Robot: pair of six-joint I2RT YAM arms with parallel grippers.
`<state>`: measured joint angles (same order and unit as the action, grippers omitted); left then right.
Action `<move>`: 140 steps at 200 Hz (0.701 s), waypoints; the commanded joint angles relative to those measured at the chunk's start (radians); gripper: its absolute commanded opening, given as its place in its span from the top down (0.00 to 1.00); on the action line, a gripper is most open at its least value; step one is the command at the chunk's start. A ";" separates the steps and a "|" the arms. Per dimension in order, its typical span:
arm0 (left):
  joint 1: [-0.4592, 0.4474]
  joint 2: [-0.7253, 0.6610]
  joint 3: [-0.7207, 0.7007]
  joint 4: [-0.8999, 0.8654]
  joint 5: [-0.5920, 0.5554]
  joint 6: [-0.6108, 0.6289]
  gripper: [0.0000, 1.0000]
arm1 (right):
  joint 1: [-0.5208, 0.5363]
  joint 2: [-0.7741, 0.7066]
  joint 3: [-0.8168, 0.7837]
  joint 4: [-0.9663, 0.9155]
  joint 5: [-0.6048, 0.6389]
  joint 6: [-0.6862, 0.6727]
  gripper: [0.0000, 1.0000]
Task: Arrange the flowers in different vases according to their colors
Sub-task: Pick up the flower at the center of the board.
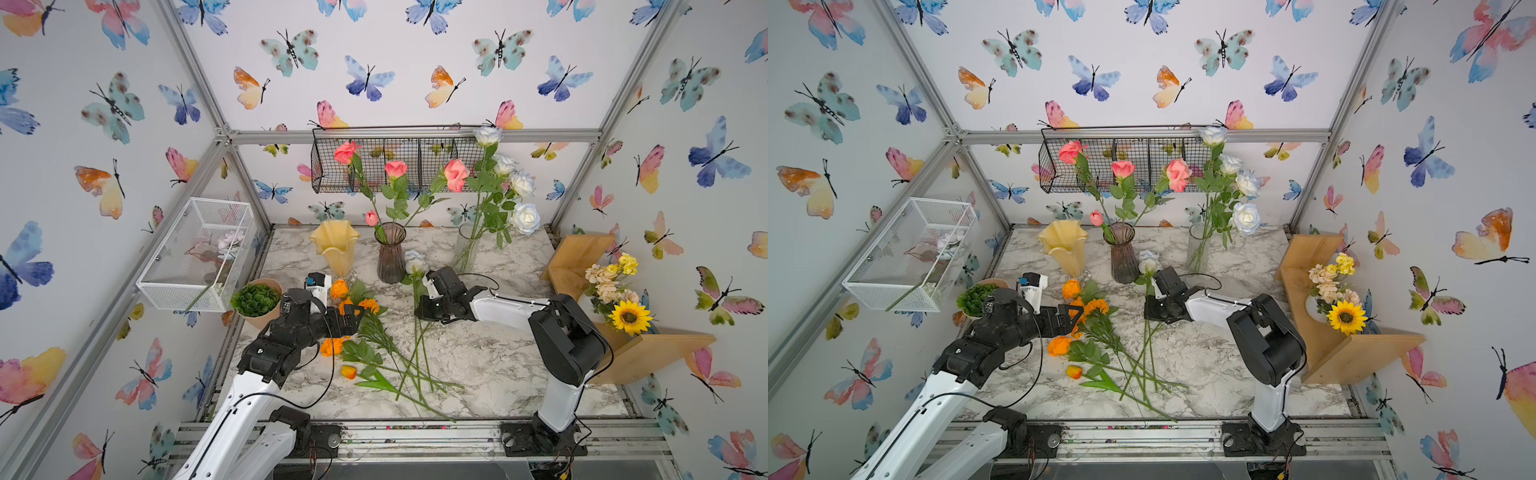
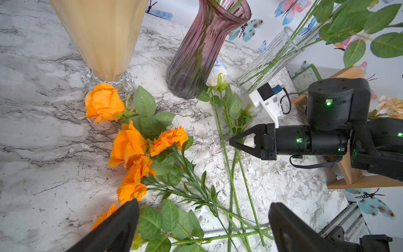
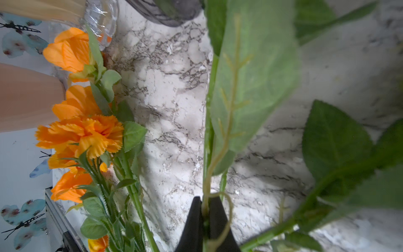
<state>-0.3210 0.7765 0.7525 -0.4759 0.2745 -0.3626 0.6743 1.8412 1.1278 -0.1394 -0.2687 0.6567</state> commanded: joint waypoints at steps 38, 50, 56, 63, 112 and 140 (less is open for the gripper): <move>-0.003 -0.008 -0.004 0.008 0.002 0.013 0.01 | -0.016 -0.068 0.031 -0.044 0.084 0.001 0.98; -0.002 -0.008 -0.004 0.008 0.003 0.013 0.01 | -0.022 -0.084 0.029 -0.051 0.092 0.001 0.98; -0.002 -0.008 -0.004 0.008 0.003 0.013 0.01 | -0.024 -0.092 0.027 -0.055 0.093 0.001 0.98; -0.003 -0.006 -0.003 0.008 0.004 0.013 0.01 | -0.027 -0.101 0.029 -0.061 0.095 0.001 0.98; -0.002 -0.007 -0.004 0.008 0.007 0.013 0.01 | -0.030 -0.155 0.039 -0.082 0.109 -0.017 0.98; -0.002 -0.008 -0.004 0.008 0.010 0.014 0.01 | -0.043 -0.183 0.047 -0.100 0.103 -0.013 0.98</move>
<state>-0.3210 0.7765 0.7525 -0.4759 0.2745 -0.3626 0.6460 1.6985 1.1526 -0.2035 -0.1871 0.6529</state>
